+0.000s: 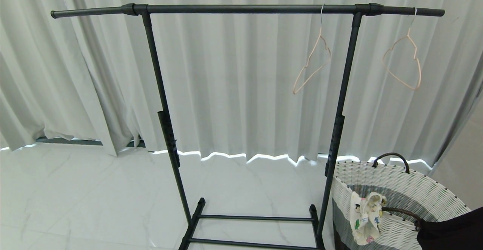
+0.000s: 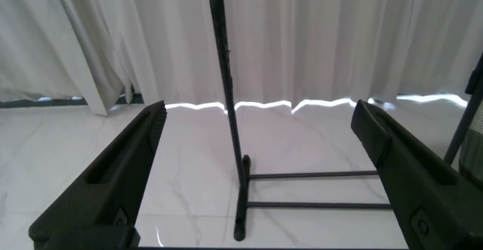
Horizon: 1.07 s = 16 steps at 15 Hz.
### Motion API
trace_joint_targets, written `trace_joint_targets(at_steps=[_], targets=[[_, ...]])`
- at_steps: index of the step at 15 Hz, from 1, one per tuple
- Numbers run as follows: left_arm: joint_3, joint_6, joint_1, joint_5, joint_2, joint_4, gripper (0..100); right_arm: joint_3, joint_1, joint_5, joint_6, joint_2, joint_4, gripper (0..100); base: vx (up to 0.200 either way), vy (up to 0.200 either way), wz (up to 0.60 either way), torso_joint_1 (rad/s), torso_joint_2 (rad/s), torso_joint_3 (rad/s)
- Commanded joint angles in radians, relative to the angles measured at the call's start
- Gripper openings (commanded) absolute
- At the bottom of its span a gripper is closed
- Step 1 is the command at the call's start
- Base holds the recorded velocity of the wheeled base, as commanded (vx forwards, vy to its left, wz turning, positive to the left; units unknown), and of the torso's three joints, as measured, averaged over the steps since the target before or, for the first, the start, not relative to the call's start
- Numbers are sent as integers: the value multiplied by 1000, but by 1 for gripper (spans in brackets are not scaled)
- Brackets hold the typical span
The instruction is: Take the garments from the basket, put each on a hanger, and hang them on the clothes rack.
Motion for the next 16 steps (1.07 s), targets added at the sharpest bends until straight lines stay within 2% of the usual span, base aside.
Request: trace_joint_targets(at_steps=[1, 5, 8, 10, 13, 15, 16], targets=[[0, 0, 0, 0, 0, 0, 100, 21, 33, 12, 0, 14, 0, 0, 0, 0, 0, 0, 0, 0], [0, 0, 0, 0, 0, 0, 100, 35, 79, 17, 23, 51, -2, 0, 0, 0, 0, 0, 0, 0], [0, 6, 0, 0, 0, 0, 100, 52, 131, 25, 112, 97, -5, 0, 0, 0, 0, 0, 0, 0], [0, -3, 0, 0, 0, -2, 100, 93, 201, 48, 195, 103, -5, 0, 0, 0, 0, 0, 0, 0], [0, -6, 0, 0, 0, -2, 100, 130, 356, 111, 288, 126, -13, 0, 0, 0, 0, 0, 0, 0], [0, -8, 0, 0, 0, -2, 100, 133, 476, 186, 368, 165, -65, 0, 0, 0, 0, 0, 0, 0], [0, -2, 0, -12, 0, -3, 100, 133, 533, 192, 416, 194, -103, 0, 0, 0, 0, 0, 0, 0]])
